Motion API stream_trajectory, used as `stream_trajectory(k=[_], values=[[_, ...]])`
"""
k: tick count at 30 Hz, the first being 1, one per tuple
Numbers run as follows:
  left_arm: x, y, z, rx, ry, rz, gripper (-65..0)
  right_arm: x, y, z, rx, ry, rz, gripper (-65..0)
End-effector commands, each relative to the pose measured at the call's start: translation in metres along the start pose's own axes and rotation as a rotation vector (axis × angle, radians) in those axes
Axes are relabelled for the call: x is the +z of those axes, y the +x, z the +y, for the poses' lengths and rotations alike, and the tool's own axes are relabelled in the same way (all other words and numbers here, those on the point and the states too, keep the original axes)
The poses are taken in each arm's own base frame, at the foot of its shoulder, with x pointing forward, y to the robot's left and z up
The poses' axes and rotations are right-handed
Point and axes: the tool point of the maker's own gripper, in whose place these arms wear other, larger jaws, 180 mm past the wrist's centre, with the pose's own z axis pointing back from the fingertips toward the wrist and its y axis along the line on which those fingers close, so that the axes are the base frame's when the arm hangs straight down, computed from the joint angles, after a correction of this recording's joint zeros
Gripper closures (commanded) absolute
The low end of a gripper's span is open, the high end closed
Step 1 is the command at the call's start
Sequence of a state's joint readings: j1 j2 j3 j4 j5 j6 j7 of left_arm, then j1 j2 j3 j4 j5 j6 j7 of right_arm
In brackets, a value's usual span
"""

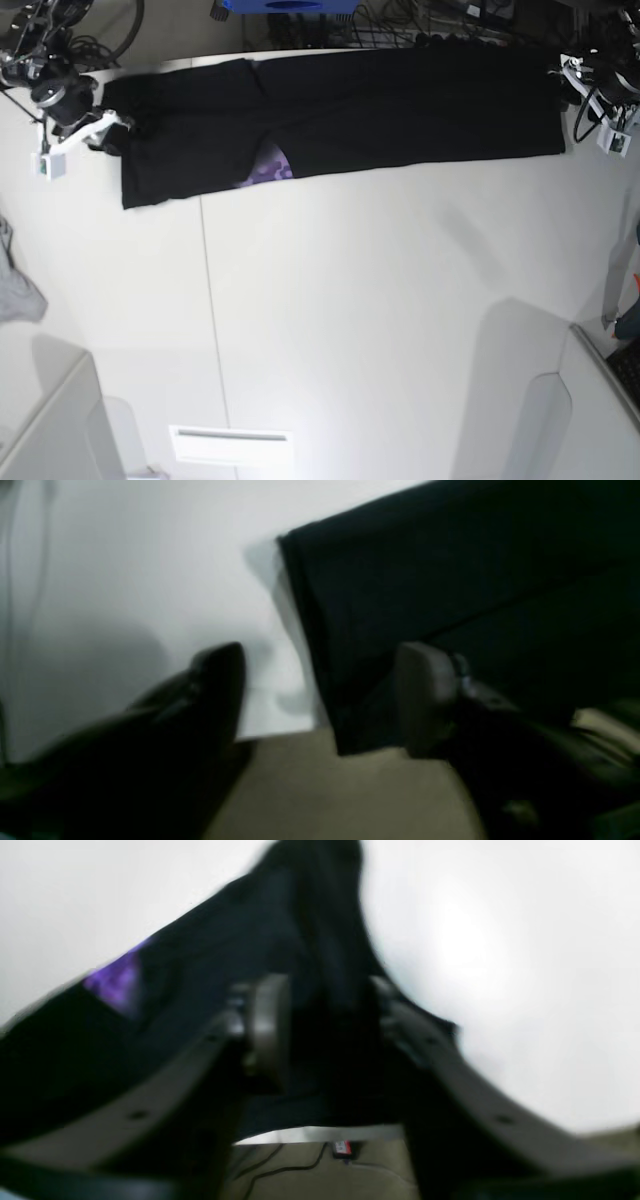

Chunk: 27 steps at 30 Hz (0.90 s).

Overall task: Fold the T-shirt properly
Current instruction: 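Release the hem and reposition both grippers at the folded strip's ends, then grasp the strip ends and pull them to flatten the folded shirt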

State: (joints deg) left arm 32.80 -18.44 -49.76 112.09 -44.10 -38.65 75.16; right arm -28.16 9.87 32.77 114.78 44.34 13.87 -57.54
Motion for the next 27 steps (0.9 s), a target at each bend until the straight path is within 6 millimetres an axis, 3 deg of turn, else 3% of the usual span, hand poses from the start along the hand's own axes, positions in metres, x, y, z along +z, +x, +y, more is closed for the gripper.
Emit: stream_trajectory(k=[1, 2, 3, 7, 10, 16, 20, 27], values=[[0.003, 0.007, -0.001, -0.014, -0.009, -0.026, -22.9, 0.001, 0.005, 0.009, 0.05, 0.034, -0.018, -8.6], [0.002, 0.005, -0.002, -0.009, -0.014, -0.024, -10.4, -0.001, 0.004, 0.017, 0.086, 0.063, -0.013, -1.4], [0.0, 0.002, -0.006, 0.014, -0.021, -0.024, 0.0, -0.004, 0.002, 0.022, 0.109, 0.084, -0.006, 0.0], [-0.017, -0.008, -0.011, 0.032, -0.017, 0.023, 0.0, -0.025, -0.01, 0.023, 0.045, 0.106, 0.051, 0.0], [-0.04, -0.019, -0.016, 0.0, -0.02, 0.112, 0.0, -0.045, -0.019, 0.007, -0.025, 0.099, 0.093, 0.0], [-0.079, -0.022, -0.015, 0.018, -0.037, 0.2, 0.0, -0.077, -0.013, -0.024, -0.127, 0.066, 0.089, 0.0], [-0.097, 0.001, -0.008, 0.01, -0.018, 0.197, 0.0, -0.098, 0.003, -0.044, -0.183, 0.049, 0.072, 0.0], [-0.11, 0.08, -0.008, -0.041, 0.02, 0.088, 0.0, -0.123, 0.047, -0.044, -0.247, 0.074, -0.024, 0.0]])
